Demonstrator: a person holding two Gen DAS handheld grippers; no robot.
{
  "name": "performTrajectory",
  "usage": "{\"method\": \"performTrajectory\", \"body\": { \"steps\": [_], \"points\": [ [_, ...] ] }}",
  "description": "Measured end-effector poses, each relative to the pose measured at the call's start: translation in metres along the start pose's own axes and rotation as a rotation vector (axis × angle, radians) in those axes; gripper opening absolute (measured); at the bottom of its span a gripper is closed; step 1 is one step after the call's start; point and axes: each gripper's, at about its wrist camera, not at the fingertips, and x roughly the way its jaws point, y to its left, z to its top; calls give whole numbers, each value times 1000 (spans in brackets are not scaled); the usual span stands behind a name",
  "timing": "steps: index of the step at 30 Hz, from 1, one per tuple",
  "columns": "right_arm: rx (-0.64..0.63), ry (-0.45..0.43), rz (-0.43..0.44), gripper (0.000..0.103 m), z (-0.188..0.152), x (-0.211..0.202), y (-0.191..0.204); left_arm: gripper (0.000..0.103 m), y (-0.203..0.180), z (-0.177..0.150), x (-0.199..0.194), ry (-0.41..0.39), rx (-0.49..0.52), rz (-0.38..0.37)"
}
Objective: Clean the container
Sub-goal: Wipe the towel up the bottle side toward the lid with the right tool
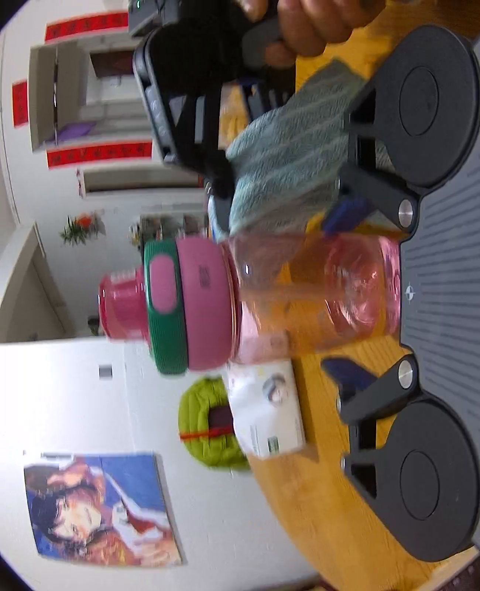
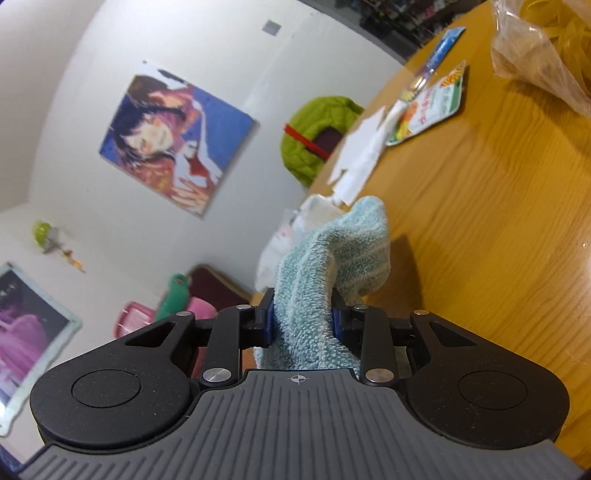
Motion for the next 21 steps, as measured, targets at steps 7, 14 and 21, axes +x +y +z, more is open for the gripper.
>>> {"method": "performTrajectory", "body": {
  "steps": [7,14,21],
  "points": [
    [19,28,30,33,-6,7,-1,69,9,-1,9,-13,-18,-30],
    [191,-56,370,33,-1,-11,-15,67,8,-1,10,-11,-32,-31],
    [188,127,90,34,-13,24,-22,67,10,-1,10,-10,-52,-11]
  ]
}}
